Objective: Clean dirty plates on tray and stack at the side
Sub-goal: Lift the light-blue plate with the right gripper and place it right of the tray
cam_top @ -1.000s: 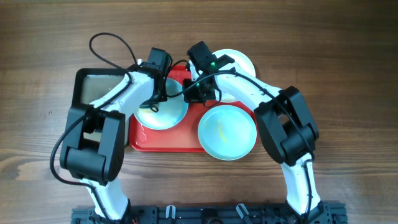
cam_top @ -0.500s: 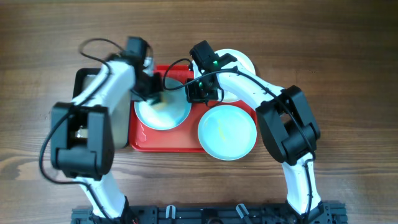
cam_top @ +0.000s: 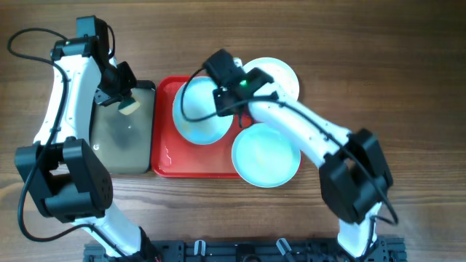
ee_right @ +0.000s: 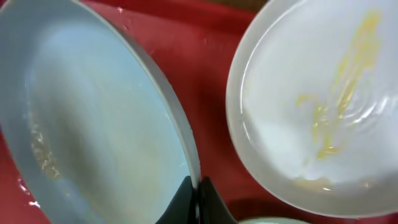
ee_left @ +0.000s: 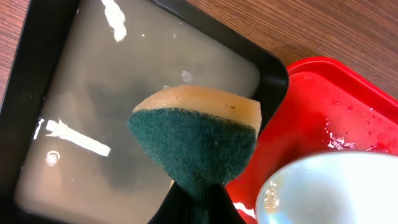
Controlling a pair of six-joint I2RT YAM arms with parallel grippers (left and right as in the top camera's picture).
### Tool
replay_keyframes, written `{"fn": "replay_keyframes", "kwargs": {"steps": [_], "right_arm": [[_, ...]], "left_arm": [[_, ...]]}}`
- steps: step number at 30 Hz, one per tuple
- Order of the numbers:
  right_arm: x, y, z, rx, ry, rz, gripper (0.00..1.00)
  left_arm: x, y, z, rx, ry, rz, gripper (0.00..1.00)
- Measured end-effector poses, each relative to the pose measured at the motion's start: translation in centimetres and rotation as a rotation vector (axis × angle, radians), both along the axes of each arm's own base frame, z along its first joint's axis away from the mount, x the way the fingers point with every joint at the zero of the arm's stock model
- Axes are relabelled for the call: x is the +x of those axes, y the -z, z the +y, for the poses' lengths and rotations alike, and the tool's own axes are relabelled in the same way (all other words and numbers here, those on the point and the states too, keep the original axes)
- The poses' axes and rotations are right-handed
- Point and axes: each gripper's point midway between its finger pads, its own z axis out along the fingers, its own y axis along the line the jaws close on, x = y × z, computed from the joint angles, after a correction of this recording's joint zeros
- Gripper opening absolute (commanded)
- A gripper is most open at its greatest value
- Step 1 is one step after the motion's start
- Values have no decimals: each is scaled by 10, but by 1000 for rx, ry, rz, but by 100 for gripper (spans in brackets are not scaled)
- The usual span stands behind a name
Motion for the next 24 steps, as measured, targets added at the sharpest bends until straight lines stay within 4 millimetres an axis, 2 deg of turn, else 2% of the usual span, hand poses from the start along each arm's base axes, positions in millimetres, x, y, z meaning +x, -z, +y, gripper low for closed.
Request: {"fn": "replay_keyframes", "kwargs": {"steps": [5, 10, 14, 17, 20, 22, 24], "right_arm": [[-7, -47, 6, -275, -13, -323, 4], [-19, -119, 1, -491, 49, -657, 4], [-32, -151, 3, -620, 72, -816, 4], [-34, -162, -1, -667, 96, -864, 4], [-34, -165, -2, -680, 102, -874, 4], [-34, -162, -1, -669, 93, -863, 4], [-34, -149, 6, -619, 49, -804, 4]], "left_arm": [[0, 0, 0, 0, 0, -2, 4], [1, 0, 0, 0, 0, -3, 4], [1, 0, 0, 0, 0, -3, 4], [1, 0, 0, 0, 0, -4, 4], [1, 0, 0, 0, 0, -4, 4], [1, 0, 0, 1, 0, -5, 4], [1, 0, 0, 1, 0, -5, 4]]}}
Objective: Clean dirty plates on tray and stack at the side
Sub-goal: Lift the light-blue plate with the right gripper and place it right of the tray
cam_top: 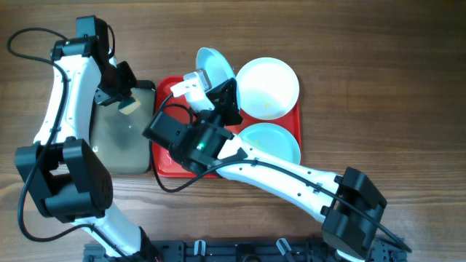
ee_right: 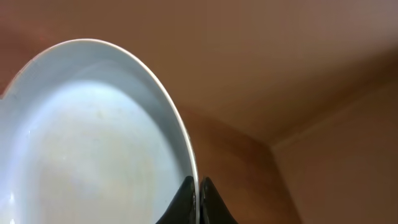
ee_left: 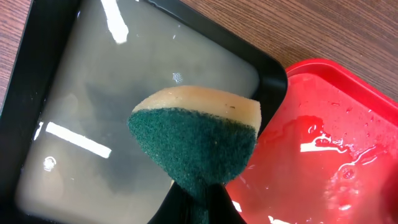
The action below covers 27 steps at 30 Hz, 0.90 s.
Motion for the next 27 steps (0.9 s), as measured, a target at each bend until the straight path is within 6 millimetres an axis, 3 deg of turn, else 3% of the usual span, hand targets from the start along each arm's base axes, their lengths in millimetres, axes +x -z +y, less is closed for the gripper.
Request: {"fn": "replay_keyframes", "kwargs": {"steps": [1, 4, 7, 9, 11, 13, 15, 17, 19, 21, 23, 25, 27], "right_arm": [[-1, 9, 4, 21, -26, 52, 4], [-5, 62, 20, 159, -137, 365, 4], [4, 102, 14, 372, -178, 660, 4], [18, 114, -1, 532, -189, 810, 4], [31, 109, -23, 705, -206, 905, 4], [47, 80, -66, 868, -199, 902, 4], [50, 49, -125, 973, -129, 860, 4], [46, 35, -186, 1037, -10, 819, 4], [43, 35, -243, 1088, 120, 784, 4], [37, 47, -298, 1141, 265, 745, 4], [22, 73, -344, 1191, 407, 721, 4], [2, 107, -376, 1245, 532, 713, 4], [-21, 143, -396, 1304, 655, 707, 4]], "left_arm": [[0, 0, 0, 0, 0, 0, 4], [1, 0, 0, 0, 0, -2, 4], [1, 0, 0, 0, 0, -2, 4], [0, 0, 0, 0, 0, -2, 4], [0, 0, -1, -1, 2, 1, 4], [0, 0, -6, -8, 12, 0, 4], [1, 0, -16, -9, 39, 0, 4], [2, 0, -31, -11, 77, -2, 4], [3, 0, -44, -12, 108, -5, 4], [4, 0, -58, -15, 144, -8, 4], [3, 0, -70, -15, 174, -10, 4], [3, -1, -78, -16, 190, -11, 4], [3, -1, -83, -22, 195, -11, 4]]}}
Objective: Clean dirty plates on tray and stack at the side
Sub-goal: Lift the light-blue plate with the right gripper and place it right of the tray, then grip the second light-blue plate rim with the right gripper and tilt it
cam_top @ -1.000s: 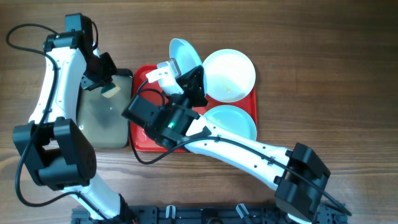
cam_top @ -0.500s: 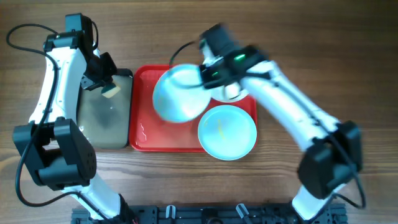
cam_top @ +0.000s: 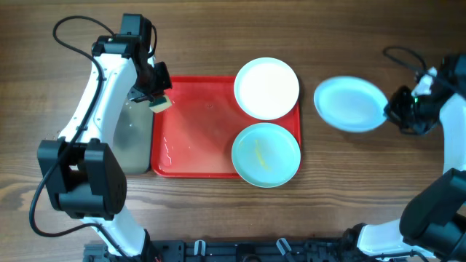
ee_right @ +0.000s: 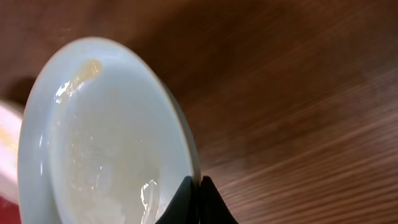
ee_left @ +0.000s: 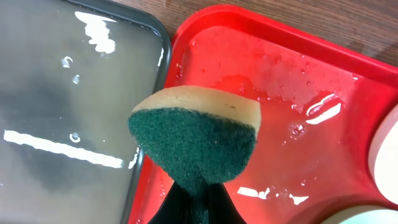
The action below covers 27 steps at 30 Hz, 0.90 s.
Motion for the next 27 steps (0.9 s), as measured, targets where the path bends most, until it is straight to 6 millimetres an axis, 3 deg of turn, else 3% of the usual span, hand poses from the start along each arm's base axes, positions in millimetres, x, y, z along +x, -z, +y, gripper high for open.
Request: {"fn": "replay_keyframes", "kwargs": {"steps": [3, 5, 6, 10, 13, 15, 17, 19, 21, 27], "right_arm": [[-14, 39, -4, 13, 63, 12, 9], [-26, 61, 1, 25, 87, 34, 36], [-30, 69, 3, 27, 95, 43, 37], [-29, 62, 14, 91, 65, 38, 36], [-11, 24, 49, 156, -116, -70, 36], [-11, 3, 91, 165, -278, -106, 36], [-15, -1, 134, 173, -432, -98, 36], [-25, 3, 181, 162, -601, -74, 36], [-40, 22, 205, 90, -708, -6, 36], [-57, 64, 213, -25, -741, 141, 34]], "left_arm": [[0, 0, -1, -6, -2, 1, 4], [0, 0, -2, -11, -5, 2, 4], [0, 0, -2, -11, -6, 2, 4], [0, 0, -2, -11, -6, 2, 4], [0, 0, -2, -11, -6, 2, 4], [0, 0, -2, -11, -5, 2, 4], [0, 0, -2, -11, -6, 2, 4], [0, 0, -2, -12, -6, 2, 4], [0, 0, -2, -12, -6, 2, 4], [-1, 0, -2, -11, -5, 5, 4]]}}
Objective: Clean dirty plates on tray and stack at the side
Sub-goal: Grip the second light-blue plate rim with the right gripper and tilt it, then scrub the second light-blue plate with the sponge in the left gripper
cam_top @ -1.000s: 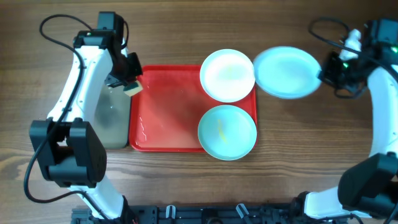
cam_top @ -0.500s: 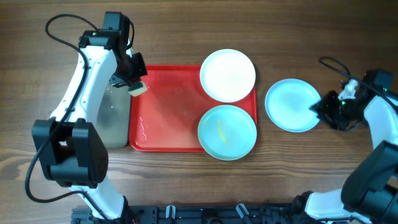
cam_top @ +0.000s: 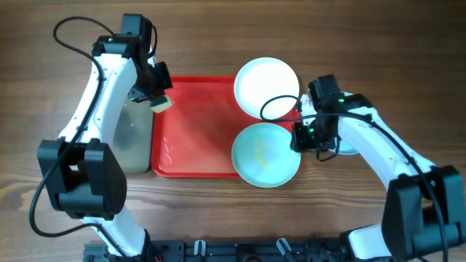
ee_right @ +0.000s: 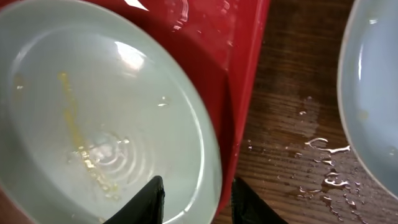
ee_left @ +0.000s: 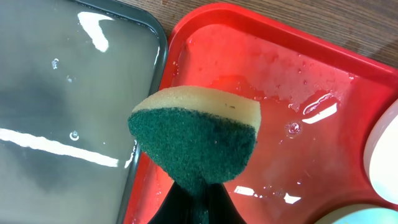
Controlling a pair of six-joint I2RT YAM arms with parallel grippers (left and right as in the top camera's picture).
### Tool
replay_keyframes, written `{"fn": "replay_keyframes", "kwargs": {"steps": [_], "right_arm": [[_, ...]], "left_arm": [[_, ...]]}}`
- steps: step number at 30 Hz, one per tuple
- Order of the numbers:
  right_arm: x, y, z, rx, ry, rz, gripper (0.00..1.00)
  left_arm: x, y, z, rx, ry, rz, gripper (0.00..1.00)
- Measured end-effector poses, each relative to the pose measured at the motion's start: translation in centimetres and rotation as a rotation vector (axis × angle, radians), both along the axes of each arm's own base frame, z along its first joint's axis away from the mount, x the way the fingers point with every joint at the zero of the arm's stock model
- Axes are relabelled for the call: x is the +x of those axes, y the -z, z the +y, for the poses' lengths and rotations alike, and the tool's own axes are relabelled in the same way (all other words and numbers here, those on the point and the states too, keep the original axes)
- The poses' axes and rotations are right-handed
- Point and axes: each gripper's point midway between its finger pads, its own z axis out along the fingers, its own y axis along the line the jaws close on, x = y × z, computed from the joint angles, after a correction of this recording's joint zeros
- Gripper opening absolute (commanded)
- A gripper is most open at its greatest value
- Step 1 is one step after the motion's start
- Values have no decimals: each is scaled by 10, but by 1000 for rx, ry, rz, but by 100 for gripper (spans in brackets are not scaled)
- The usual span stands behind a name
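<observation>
On the red tray (cam_top: 196,145) the near right corner holds a pale plate (cam_top: 266,154) smeared with yellow (ee_right: 81,134). A white plate (cam_top: 266,87) sits at the tray's far right corner. My right gripper (cam_top: 297,138) is open, its fingers (ee_right: 152,199) astride that smeared plate's right rim and the tray's edge. A wet pale plate (ee_right: 373,87) lies on the wood to the right of the tray. Over the tray's left edge my left gripper (ee_left: 193,202) is shut on a green-and-yellow sponge (ee_left: 194,140), also seen at the sponge (cam_top: 162,104) from overhead.
A black basin (cam_top: 127,142) of cloudy water (ee_left: 62,106) stands against the tray's left side. Water drops lie on the wood (ee_right: 317,155) between tray and set-down plate. The tray's left half (ee_left: 298,106) is wet and bare.
My right gripper has let go of the pale plate, which now lies on the table right of the tray. That gripper now stands open at the smeared plate's rim. The left arm has hardly moved.
My right gripper first held a pale plate tilted on the tray while the sponge hung over the basin. Then the plate was raised past the tray's far edge. Later it was over the table at the right, the sponge over the tray. Now it is set down.
</observation>
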Motion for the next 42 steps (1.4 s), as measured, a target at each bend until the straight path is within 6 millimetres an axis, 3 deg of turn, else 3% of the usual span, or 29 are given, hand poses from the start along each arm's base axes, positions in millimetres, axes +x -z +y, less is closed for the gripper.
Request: {"fn": "replay_keyframes", "kwargs": {"steps": [4, 7, 12, 14, 21, 25, 26, 27, 29, 32, 34, 37, 41, 42], "right_arm": [[-5, 18, -4, -52, 21, 56, 13], [-8, 19, 2, -54, 11, 61, 5], [-15, 18, 8, -59, -3, 76, 4], [-18, 14, 19, -54, -26, 81, 4], [16, -20, 111, 19, 5, -105, 4], [58, -13, 148, 87, 94, -208, 4], [66, -7, 154, 102, 113, -227, 9], [70, -1, 158, 109, 122, -231, 20], [73, 11, 163, 113, 131, -222, 28], [71, 25, 164, 101, 134, -195, 28], [73, 30, 167, 105, 127, -185, 22], [78, 32, 174, 121, 103, -188, 4], [81, 30, 180, 146, 90, -198, 4], [80, 30, 181, 152, 88, -193, 4]], "left_arm": [[-1, 0, 0, 0, 0, 5, 4], [-1, 0, 0, 0, 0, 5, 4], [-1, 0, 0, 1, 0, 5, 4], [-1, 0, 0, 1, 0, 5, 4], [-1, 0, 0, 0, 0, 5, 4], [0, 0, 0, 1, 0, 2, 4], [0, 0, 0, 0, 0, 0, 4], [0, 0, 0, 0, 0, 0, 4], [2, 0, 0, -1, 0, -6, 4], [4, -1, 0, -3, -7, -16, 4], [4, -1, 0, -6, -19, -17, 4], [8, 4, -3, -20, -47, -29, 4], [-1, 23, -15, -42, -63, 1, 4], [-7, 33, -27, -44, -34, 10, 4]]}}
